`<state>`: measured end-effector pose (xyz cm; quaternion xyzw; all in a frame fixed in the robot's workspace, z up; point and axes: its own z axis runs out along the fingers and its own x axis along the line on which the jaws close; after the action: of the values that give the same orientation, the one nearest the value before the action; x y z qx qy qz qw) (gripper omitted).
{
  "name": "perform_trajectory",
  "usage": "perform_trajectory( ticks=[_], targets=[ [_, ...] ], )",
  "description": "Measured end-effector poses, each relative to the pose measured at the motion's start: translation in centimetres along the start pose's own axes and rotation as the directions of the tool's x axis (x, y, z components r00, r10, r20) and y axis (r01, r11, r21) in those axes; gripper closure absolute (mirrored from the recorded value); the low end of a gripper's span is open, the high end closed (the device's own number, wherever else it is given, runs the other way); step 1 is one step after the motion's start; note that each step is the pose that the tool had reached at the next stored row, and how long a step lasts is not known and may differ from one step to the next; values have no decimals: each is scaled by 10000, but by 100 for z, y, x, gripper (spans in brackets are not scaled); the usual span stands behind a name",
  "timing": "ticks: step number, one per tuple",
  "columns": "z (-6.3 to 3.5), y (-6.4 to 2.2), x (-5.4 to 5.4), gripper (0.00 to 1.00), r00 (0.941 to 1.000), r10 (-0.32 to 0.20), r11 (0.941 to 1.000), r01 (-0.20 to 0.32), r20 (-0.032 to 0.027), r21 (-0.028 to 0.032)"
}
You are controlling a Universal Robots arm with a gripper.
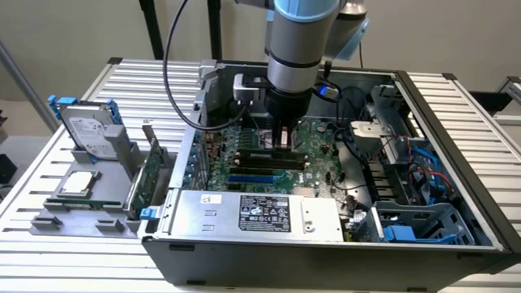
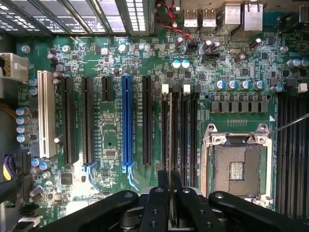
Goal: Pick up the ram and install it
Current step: 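Insert the ram into the slot, then press down the ram until it locks into place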
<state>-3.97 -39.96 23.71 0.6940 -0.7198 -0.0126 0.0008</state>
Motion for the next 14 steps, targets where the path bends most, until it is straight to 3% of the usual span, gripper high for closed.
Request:
perform_trajectory(
  ticks=[14],
  targets=[
    [60,-10,1,100,9999,-70,10000,70,-81,1]
  ],
)
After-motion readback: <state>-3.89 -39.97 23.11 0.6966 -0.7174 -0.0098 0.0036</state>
